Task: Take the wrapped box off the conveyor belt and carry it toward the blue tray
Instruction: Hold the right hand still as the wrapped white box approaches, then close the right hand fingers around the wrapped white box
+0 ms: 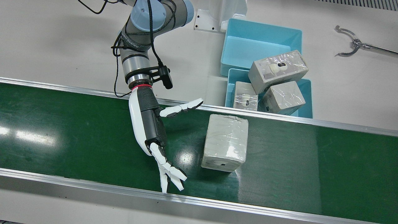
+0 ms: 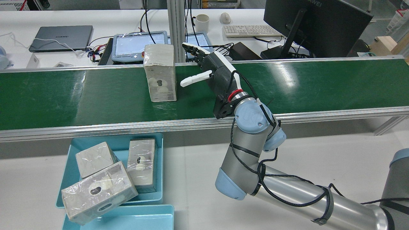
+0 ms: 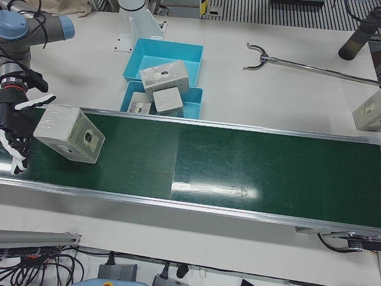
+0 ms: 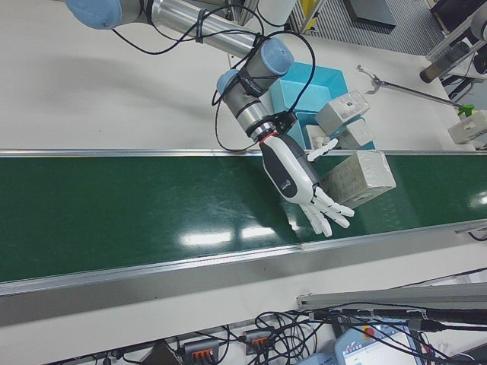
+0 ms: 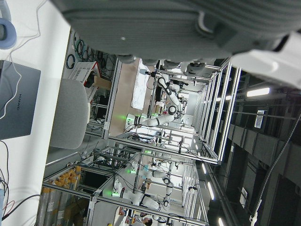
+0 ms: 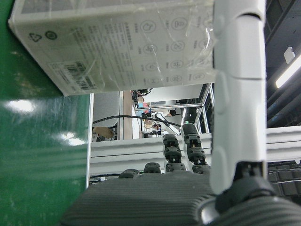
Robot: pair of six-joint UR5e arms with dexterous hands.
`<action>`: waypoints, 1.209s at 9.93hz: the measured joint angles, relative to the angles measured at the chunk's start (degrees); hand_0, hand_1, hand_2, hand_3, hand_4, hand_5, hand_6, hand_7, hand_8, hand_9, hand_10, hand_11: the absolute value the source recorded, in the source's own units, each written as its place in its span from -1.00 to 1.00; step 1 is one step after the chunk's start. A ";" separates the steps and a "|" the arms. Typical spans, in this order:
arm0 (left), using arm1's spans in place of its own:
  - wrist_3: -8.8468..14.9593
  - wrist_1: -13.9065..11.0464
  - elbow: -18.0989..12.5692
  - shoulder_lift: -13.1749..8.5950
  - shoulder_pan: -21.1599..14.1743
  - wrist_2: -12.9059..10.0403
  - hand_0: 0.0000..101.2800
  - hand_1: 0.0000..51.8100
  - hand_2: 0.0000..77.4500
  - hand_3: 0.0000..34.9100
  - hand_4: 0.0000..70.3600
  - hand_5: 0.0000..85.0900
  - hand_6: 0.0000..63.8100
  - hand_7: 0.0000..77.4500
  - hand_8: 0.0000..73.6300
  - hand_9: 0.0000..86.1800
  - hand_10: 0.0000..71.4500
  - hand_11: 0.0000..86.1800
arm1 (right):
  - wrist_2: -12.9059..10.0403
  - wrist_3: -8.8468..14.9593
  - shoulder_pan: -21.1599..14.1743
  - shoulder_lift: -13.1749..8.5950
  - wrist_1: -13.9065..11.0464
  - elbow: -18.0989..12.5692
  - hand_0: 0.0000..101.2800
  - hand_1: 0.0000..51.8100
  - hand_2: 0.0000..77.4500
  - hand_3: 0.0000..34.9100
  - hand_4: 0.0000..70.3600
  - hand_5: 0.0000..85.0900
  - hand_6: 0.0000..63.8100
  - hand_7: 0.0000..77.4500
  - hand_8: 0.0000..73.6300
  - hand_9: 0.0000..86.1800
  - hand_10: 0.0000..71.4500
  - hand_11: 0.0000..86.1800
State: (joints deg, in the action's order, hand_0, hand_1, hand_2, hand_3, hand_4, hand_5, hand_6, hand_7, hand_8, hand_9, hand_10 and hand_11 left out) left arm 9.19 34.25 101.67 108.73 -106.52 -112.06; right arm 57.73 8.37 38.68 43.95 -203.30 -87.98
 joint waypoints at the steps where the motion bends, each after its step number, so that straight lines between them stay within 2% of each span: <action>1: 0.00 0.00 0.00 0.00 0.00 0.00 -1.00 -1.00 -0.99 -1.00 -1.00 -0.97 -0.98 -0.99 -0.99 -0.99 -0.98 -0.99 | 0.05 0.06 -0.04 -0.13 0.00 0.03 -0.02 -0.47 -0.96 -1.00 -0.64 -0.67 -0.88 -0.87 -1.00 -0.97 -1.00 -0.96; 7: 0.00 0.00 0.00 0.00 0.00 0.00 -1.00 -1.00 -0.99 -1.00 -1.00 -0.97 -0.98 -0.99 -0.99 -0.99 -0.98 -0.99 | -0.14 0.36 -0.59 -1.09 -0.01 0.82 -0.02 -0.43 -0.96 -1.00 -0.64 -0.65 -0.88 -0.87 -1.00 -0.97 -1.00 -0.96; 9: 0.00 0.00 0.00 0.00 0.00 0.00 -1.00 -1.00 -0.99 -1.00 -1.00 -0.97 -0.98 -0.99 -0.99 -0.99 -0.98 -0.99 | -0.26 0.35 -0.60 -1.22 -0.06 0.96 -0.01 -0.37 -0.90 -1.00 -0.64 -0.63 -0.88 -0.85 -1.00 -0.97 -1.00 -0.96; 10: 0.00 0.00 0.00 0.00 0.00 0.00 -1.00 -1.00 -0.99 -1.00 -1.00 -0.97 -0.98 -0.99 -0.99 -0.99 -0.98 -0.99 | -0.38 0.34 -0.58 -1.24 -0.07 0.96 0.00 -0.26 -0.79 -1.00 -0.63 -0.50 -0.88 -0.85 -1.00 -0.97 -1.00 -0.96; 11: 0.00 0.00 0.00 0.00 0.00 0.00 -1.00 -1.00 -0.97 -1.00 -1.00 -0.97 -0.98 -0.99 -0.99 -0.99 -0.98 -0.99 | -0.52 0.29 -0.56 -1.27 -0.10 0.95 0.05 -0.20 -0.68 -1.00 -0.64 -0.35 -0.76 -0.69 -1.00 -0.97 -1.00 -0.97; 12: 0.00 0.00 0.00 0.00 0.00 0.00 -1.00 -1.00 -0.97 -1.00 -1.00 -0.97 -0.98 -0.99 -0.99 -0.99 -0.98 -0.99 | -0.60 0.21 -0.52 -1.37 -0.26 0.85 0.05 -0.20 -0.68 -1.00 -0.64 -0.35 -0.76 -0.69 -1.00 -0.97 -1.00 -0.97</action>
State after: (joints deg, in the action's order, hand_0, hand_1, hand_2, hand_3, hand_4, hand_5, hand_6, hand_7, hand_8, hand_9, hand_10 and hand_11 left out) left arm 9.18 34.25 101.67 108.73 -106.52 -112.06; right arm 57.13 8.58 38.16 42.58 -203.56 -87.13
